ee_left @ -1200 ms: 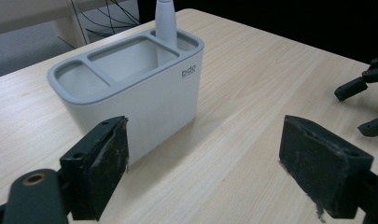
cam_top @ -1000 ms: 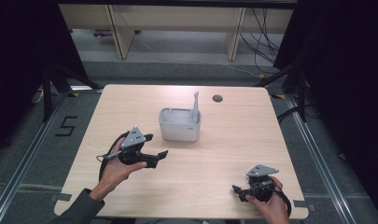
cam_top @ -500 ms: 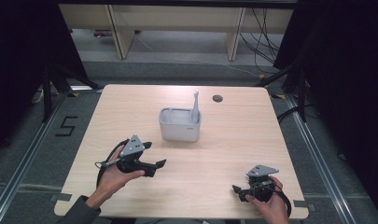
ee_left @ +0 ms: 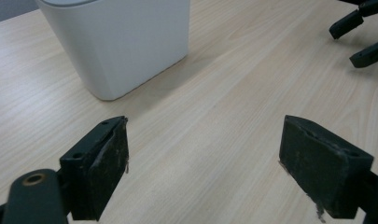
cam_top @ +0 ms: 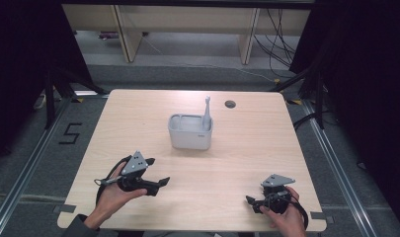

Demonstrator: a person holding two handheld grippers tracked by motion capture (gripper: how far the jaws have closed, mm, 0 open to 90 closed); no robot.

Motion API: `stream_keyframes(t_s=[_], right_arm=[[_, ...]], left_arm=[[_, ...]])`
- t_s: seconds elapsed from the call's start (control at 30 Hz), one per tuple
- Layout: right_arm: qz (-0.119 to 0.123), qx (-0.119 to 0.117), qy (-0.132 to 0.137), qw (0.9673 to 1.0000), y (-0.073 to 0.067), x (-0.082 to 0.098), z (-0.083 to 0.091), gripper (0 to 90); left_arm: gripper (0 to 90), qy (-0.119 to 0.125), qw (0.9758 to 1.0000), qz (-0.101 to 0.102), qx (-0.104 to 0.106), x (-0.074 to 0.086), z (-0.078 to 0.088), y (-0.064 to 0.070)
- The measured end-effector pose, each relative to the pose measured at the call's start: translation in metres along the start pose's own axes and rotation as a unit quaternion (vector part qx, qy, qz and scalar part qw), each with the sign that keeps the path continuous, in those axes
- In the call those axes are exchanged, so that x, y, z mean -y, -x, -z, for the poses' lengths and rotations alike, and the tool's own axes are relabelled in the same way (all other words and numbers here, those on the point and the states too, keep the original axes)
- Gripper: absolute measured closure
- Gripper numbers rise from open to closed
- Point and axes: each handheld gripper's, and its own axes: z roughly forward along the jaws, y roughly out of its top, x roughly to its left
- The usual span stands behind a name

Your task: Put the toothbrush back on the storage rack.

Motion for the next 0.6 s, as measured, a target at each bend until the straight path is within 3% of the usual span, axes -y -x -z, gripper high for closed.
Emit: stream_keyframes(t_s=[0.3, 0.47, 0.53, 0.57, 0.6], right_arm=[[0.000, 0.000, 0.000, 1.0000, 0.000, 0.000, 0.000, 22.3], [-0.002, -0.001, -0.001, 1.0000, 0.000, 0.000, 0.000, 22.3], [-0.001, -0.001, -0.002, 1.0000, -0.001, 0.000, 0.000, 22.3], [-0.004, -0.003, -0.003, 1.0000, -0.001, 0.000, 0.000, 22.3], [-0.006, -0.004, -0.003, 1.0000, -0.001, 0.000, 0.000, 22.2]], left_arm=[[15.6, -0.012, 0.9999, -0.011, 0.004, 0.010, 0.003, 0.005], [15.6, -0.016, 0.9998, -0.006, 0.003, 0.015, 0.004, 0.007], [15.6, -0.030, 0.9993, -0.020, 0.000, 0.017, 0.007, 0.005], [15.6, -0.021, 0.9997, -0.009, 0.000, 0.019, 0.007, 0.007], [15.6, -0.018, 0.9998, -0.011, 0.002, 0.020, 0.007, 0.006]])
